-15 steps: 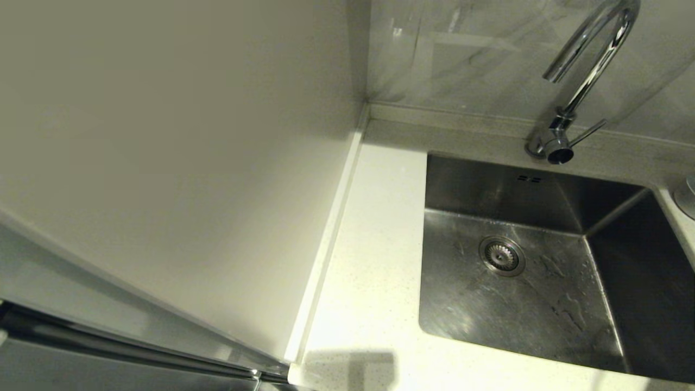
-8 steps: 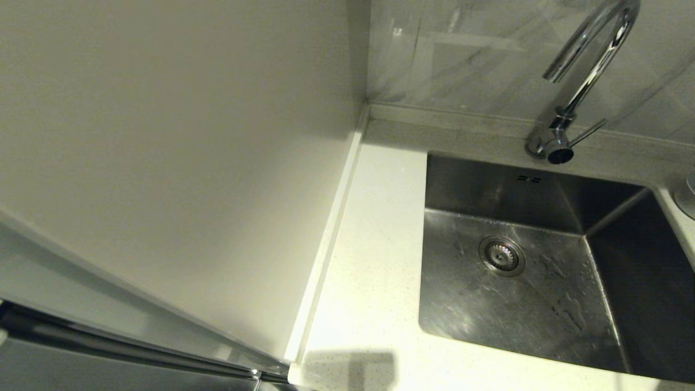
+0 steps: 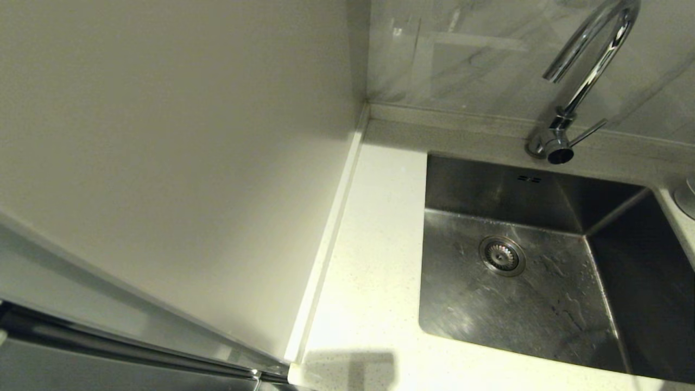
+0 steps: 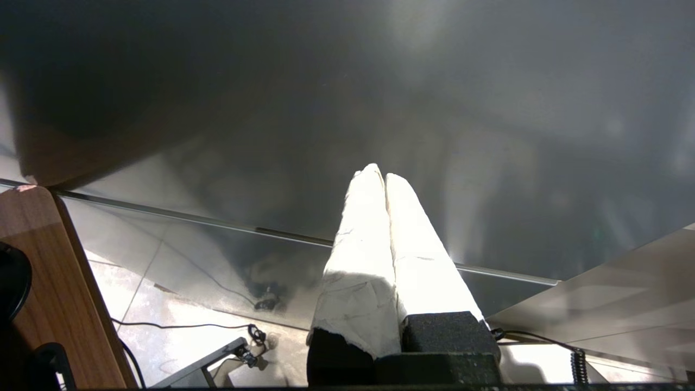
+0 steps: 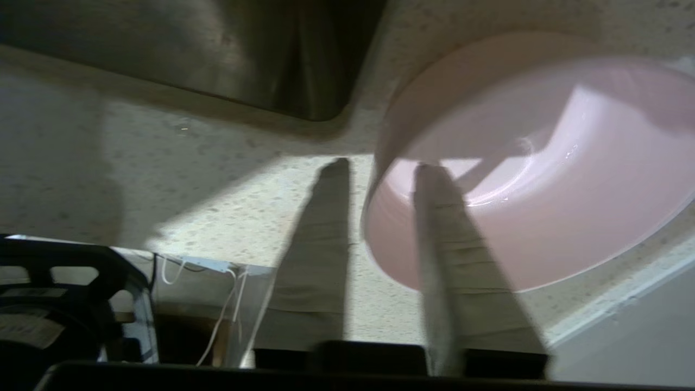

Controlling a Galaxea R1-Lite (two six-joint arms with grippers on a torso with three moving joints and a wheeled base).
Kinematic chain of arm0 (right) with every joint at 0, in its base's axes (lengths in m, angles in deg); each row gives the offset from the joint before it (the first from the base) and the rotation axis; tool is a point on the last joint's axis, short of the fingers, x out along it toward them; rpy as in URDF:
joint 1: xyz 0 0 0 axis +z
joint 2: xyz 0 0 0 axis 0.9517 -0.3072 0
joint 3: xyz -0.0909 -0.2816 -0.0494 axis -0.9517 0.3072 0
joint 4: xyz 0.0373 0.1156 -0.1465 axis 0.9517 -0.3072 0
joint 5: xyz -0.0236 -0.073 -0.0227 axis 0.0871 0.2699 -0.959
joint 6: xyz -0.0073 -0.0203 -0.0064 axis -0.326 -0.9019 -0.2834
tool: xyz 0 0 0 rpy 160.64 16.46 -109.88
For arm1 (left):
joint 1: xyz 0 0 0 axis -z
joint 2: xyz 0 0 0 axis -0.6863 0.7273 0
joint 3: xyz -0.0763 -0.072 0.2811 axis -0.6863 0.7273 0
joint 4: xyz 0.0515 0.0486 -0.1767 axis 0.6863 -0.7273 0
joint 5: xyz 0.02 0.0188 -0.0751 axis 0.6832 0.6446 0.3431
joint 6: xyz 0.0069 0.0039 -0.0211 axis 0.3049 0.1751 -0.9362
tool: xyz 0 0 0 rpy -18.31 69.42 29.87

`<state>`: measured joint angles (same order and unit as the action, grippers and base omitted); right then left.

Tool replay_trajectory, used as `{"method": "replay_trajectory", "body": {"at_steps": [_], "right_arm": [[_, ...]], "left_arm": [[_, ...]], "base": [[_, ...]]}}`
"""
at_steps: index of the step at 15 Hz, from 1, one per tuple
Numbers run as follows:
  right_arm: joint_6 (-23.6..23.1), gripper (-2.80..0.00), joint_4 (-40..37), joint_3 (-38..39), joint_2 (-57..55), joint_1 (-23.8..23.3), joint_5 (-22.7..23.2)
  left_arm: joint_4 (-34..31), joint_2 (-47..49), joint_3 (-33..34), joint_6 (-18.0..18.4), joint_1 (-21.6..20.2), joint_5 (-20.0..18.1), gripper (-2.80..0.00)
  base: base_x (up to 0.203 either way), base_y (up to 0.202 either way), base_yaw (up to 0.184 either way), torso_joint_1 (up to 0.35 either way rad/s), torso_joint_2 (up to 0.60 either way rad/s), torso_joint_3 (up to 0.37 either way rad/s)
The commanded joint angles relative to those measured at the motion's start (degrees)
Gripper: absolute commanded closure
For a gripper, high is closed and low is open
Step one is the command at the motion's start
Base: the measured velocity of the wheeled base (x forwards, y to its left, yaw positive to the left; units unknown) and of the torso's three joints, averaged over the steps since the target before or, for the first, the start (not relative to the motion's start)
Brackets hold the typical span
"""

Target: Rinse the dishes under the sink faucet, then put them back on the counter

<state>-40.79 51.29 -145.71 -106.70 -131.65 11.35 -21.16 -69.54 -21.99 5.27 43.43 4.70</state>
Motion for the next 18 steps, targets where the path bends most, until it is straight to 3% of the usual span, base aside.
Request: {"method": "replay_trajectory", "body": {"at_steps": [1, 10, 12, 16, 18], "right_arm": [[-0.13, -2.80, 0.98, -0.02, -0.78, 0.04, 0.18], [5.11, -2.80, 1.86, -0.34, 11.21, -0.15, 3.61], [5.32, -2.80, 1.89, -0.24, 15.11, -0.27, 7.40], [6.01, -2.80, 2.98, 0.38, 24.83, 0.53, 19.12], [10.81, -2.80, 5.43, 0.23, 28.72, 5.73, 21.10]], "left_arm": [[0.00, 0.00, 0.18, -0.04, -0.01, 0.00, 0.00], [0.00, 0.00, 0.18, -0.04, -0.01, 0.00, 0.00], [0.00, 0.00, 0.11, -0.04, -0.01, 0.00, 0.00], [0.00, 0.00, 0.18, -0.04, -0.01, 0.00, 0.00], [0.00, 0.00, 0.18, -0.04, -0.01, 0.00, 0.00]], "base": [[0.000, 0.000, 0.000, 0.000, 0.00, 0.000], [0.000, 0.000, 0.000, 0.000, 0.00, 0.000], [0.000, 0.000, 0.000, 0.000, 0.00, 0.000], [0.000, 0.000, 0.000, 0.000, 0.00, 0.000], [0.000, 0.000, 0.000, 0.000, 0.00, 0.000]]}}
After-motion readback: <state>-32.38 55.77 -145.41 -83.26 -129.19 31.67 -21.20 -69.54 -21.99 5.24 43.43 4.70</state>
